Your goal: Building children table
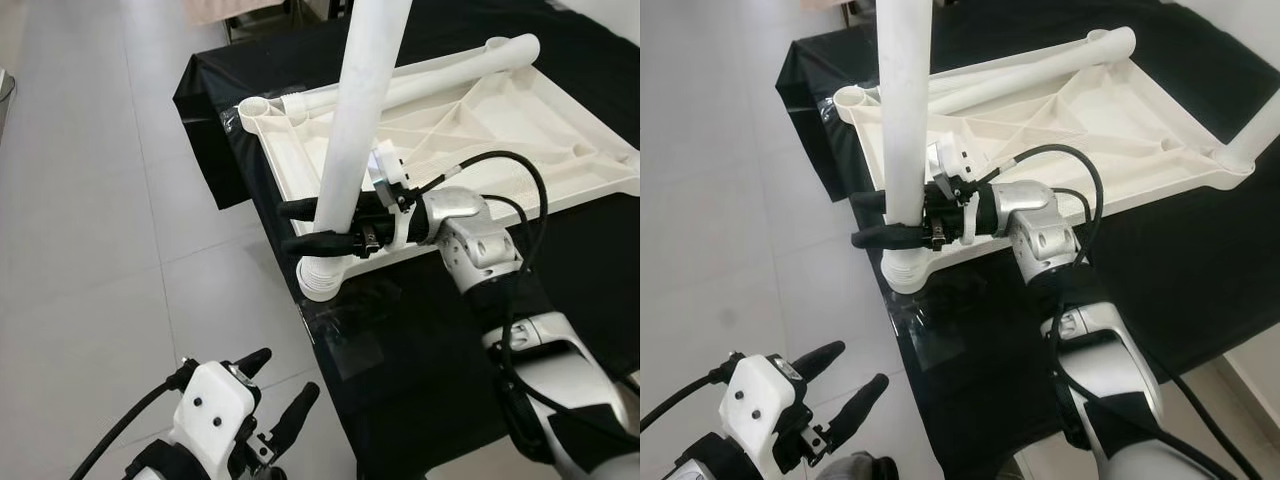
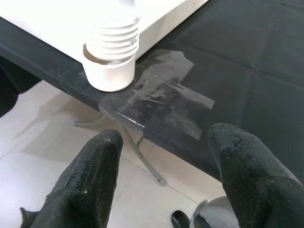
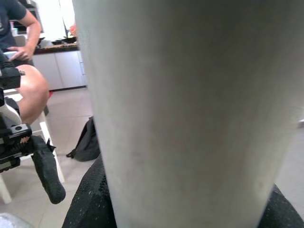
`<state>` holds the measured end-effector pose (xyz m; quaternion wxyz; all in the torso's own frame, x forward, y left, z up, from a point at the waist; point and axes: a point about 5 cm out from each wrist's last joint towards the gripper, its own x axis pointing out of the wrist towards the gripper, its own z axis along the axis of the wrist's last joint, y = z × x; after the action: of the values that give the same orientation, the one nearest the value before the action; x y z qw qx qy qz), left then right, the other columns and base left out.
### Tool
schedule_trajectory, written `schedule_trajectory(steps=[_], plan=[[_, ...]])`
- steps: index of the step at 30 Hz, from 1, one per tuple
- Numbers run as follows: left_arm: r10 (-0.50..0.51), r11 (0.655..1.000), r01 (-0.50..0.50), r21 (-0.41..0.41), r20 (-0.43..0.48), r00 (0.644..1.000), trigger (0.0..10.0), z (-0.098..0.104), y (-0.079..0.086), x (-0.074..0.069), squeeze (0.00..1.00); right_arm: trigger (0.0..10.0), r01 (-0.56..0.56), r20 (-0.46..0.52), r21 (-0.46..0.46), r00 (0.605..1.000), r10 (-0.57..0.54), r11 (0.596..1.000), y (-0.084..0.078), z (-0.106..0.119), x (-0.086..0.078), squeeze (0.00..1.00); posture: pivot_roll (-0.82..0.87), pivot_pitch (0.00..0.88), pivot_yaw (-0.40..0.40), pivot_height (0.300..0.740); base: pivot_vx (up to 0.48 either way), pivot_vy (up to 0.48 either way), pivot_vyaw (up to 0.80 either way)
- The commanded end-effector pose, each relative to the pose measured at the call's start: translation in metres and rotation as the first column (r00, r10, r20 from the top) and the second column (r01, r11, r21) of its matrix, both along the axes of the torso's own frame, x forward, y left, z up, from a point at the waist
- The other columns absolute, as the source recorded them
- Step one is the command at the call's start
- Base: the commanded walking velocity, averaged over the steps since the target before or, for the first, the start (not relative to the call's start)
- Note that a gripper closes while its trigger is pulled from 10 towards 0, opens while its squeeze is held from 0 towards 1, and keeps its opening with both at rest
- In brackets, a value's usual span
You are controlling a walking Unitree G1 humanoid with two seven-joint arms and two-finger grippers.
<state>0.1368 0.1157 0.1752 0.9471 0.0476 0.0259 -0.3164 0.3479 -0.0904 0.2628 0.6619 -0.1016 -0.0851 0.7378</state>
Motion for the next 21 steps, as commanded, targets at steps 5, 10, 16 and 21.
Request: schedule_trajectory(steps=[5, 10, 16, 21], plan=[[-0.018, 0.999, 0.017, -0.033, -0.051, 0.999, 10.0, -0.003, -0.002, -0.004, 0.0, 10.0, -0.05, -0.029, -0.073, 0.998, 0.048, 0.996, 0.002, -0.012, 0.001, 0.0, 0.13, 0.314, 0.007, 0.74, 0.0, 0.0, 0.0], [-0.027, 0.998, 0.024, -0.056, -0.058, 0.998, 10.0, -0.002, -0.003, -0.005, 0.0, 10.0, -0.106, -0.031, -0.094, 0.994, 0.103, 0.99, 0.011, -0.012, 0.0, 0.0, 0.14, 0.324, -0.001, 0.74, 0.0, 0.0, 0.0], [-0.032, 0.997, 0.028, -0.075, -0.063, 0.997, 10.0, -0.001, -0.003, -0.006, 0.0, 10.0, -0.16, -0.026, -0.097, 0.987, 0.159, 0.982, 0.028, -0.007, 0.001, 0.0, 0.15, 0.333, -0.013, 0.74, 0.0, 0.0, 0.0], [-0.028, 0.997, 0.023, -0.077, -0.067, 0.997, 10.0, 0.0, -0.003, -0.008, 0.0, 10.0, -0.159, -0.022, -0.099, 0.987, 0.157, 0.982, 0.032, -0.005, 0.004, 0.0, 0.15, 0.339, -0.02, 0.74, 0.0, 0.0, 0.0]])
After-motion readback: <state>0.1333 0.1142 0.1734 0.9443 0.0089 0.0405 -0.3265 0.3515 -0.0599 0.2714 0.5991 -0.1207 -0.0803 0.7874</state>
